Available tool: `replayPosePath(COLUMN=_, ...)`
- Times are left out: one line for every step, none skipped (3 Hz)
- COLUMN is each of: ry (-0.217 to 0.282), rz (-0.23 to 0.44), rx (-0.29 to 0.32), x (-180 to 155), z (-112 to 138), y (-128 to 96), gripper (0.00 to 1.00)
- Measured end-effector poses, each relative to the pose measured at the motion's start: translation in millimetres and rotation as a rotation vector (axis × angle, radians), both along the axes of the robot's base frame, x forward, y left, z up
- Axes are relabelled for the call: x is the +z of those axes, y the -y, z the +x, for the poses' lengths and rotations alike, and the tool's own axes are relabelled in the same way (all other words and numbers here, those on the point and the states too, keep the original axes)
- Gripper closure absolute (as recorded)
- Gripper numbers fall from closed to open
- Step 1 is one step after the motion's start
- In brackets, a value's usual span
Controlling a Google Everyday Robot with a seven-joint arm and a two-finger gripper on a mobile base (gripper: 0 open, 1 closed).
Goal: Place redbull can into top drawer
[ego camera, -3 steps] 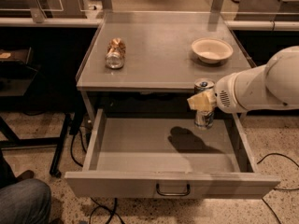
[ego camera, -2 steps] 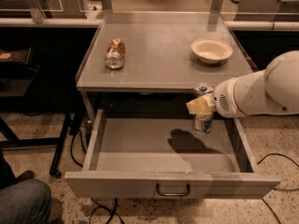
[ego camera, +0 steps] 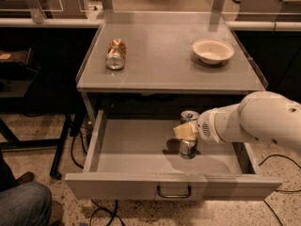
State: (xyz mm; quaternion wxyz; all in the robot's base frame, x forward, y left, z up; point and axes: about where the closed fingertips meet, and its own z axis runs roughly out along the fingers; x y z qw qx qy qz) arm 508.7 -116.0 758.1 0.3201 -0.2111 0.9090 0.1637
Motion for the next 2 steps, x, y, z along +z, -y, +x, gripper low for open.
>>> replayPosePath(ry=0.002, rz=0.007, rx=-0.031, x=0, z=-3, y=-3, gripper=1.0)
replayPosePath(ry=-0.002, rz=0.041, rx=-0.107, x=-23, z=0, y=-10, gripper=1.0)
